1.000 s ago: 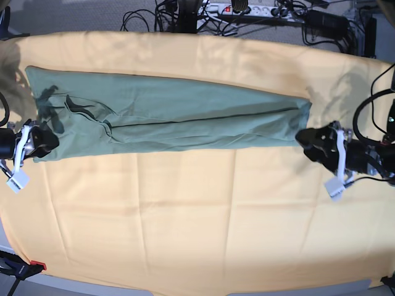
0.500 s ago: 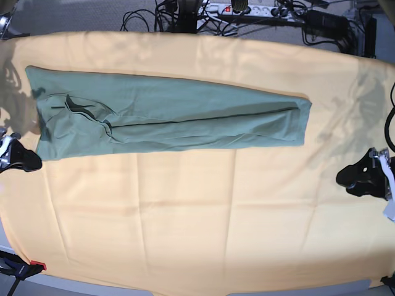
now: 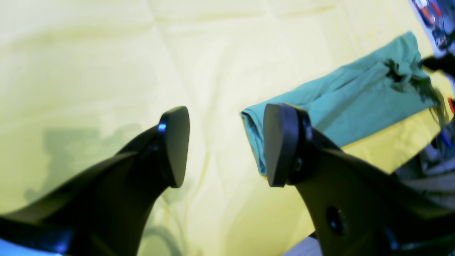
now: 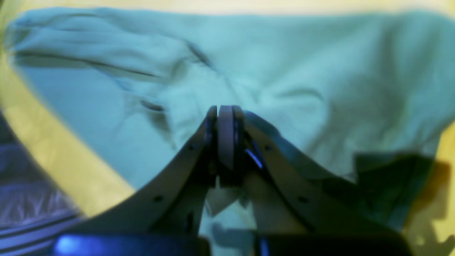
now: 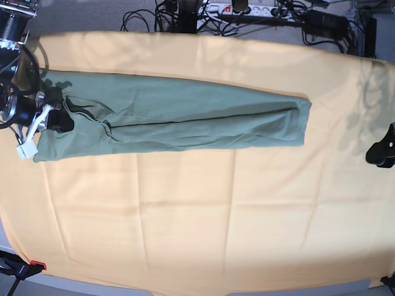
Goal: Fold the T-shirt properly
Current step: 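Grasp the folded strip's ends with both grippers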
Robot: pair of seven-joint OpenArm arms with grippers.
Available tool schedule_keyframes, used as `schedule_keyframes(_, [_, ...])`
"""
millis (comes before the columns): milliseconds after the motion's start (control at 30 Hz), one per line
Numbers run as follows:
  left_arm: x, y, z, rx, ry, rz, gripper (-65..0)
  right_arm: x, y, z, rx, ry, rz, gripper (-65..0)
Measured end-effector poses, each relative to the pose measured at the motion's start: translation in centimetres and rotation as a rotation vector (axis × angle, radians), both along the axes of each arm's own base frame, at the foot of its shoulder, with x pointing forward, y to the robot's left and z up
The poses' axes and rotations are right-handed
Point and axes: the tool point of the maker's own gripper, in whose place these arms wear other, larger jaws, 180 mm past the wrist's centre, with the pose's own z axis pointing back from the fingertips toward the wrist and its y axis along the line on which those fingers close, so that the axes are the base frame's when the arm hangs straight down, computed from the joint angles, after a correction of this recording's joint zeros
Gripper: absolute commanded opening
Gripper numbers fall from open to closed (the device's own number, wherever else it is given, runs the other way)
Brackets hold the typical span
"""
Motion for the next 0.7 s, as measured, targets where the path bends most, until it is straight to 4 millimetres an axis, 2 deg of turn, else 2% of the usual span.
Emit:
schedule_keyframes(133, [-0.3,0.2,-0.2,-0.002,0.004,0.007,-30.6,-0.1,-1.2,-2.2,-0.124,0.012,-0.051,-65.0])
schedule_keyframes(267, [-0.7,0.2,-1.1,-0.011,0.035,0.019,-30.6,-1.0,-0.8,-3.3,-0.114,0.033,-0.057,-65.0])
schedule_keyframes(700, [-2.7,-0.7,-4.9,-0.092,0.126,0.06,-30.5,-1.6,-0.5,-3.7,-0.102,0.041,-0.06,-65.0])
